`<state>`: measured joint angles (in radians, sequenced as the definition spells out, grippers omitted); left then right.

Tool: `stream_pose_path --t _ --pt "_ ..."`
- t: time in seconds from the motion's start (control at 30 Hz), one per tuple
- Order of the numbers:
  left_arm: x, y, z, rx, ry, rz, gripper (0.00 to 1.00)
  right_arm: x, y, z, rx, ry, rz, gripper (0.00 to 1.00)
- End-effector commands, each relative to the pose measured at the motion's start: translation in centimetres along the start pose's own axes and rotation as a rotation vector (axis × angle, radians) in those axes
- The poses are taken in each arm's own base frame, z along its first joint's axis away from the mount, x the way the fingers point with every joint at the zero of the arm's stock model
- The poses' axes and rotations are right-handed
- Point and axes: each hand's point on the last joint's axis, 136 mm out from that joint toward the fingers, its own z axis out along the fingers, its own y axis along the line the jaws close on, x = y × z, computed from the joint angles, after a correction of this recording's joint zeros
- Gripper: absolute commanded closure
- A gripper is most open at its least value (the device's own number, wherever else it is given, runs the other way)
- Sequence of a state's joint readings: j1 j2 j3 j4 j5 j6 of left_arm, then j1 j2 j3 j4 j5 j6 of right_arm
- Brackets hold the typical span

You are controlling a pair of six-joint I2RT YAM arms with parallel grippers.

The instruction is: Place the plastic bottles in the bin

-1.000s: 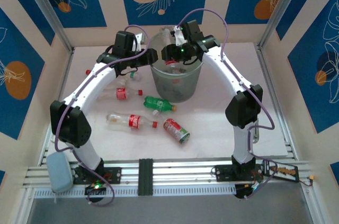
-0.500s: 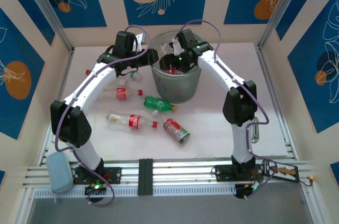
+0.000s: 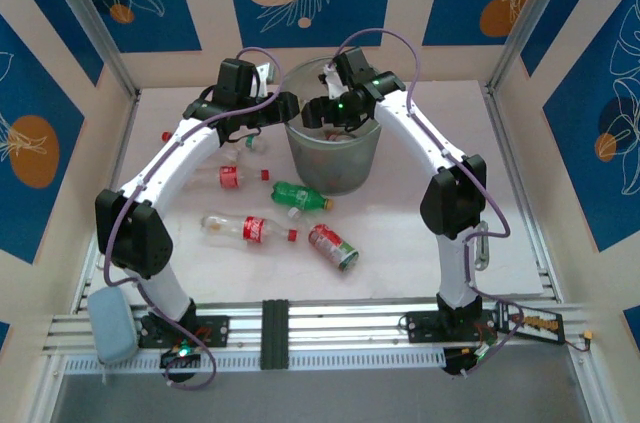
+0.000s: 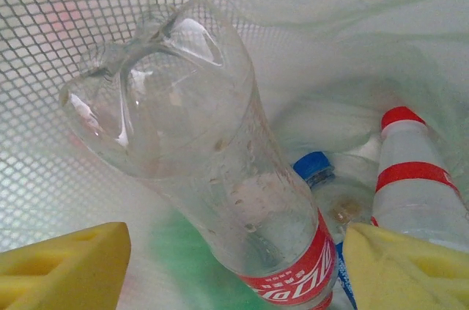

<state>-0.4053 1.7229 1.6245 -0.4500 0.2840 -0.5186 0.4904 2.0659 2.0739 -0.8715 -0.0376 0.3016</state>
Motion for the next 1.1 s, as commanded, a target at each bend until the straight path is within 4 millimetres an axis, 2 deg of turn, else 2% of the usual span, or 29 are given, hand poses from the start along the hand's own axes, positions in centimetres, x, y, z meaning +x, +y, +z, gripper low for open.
stream_pose_path --t 0.0,0.07,0.23,0.37,0.53,0.73,0.83,1.07 --pt "1.6 -0.4 1.2 0.016 0.064 -0.005 0.46 0.8 0.7 1.1 -0.013 0.039 -0.012 0.29" --pt "1.7 -0.4 1.3 0.020 0.066 -0.004 0.46 1.2 0.6 2.3 -0.013 0.058 -0.006 0.32" --pt "1.7 -0.4 1.4 0.021 0.068 -0.006 0.46 2.3 0.3 4.6 -0.020 0.097 0.018 0.33" --pt "1.7 -0.5 1.3 0.022 0.070 -0.003 0.46 1.6 0.6 3.7 -0.010 0.073 0.001 0.33" --pt "1.5 -0.6 1.3 0.022 0.067 0.000 0.45 -0.5 1.8 -0.1 -0.010 0.002 -0.038 0.28" --pt "1.5 -0.6 1.2 0.021 0.067 0.001 0.45 -2.4 4.1 -6.9 -0.028 -0.106 -0.093 0.14" --pt "1.5 -0.7 1.2 0.027 0.069 0.000 0.45 -2.3 4.6 -10.3 -0.011 -0.149 -0.107 0.10" --pt "1.3 -0.7 1.5 0.030 0.066 0.000 0.45 -0.1 4.6 -17.0 0.014 -0.226 -0.119 0.03"
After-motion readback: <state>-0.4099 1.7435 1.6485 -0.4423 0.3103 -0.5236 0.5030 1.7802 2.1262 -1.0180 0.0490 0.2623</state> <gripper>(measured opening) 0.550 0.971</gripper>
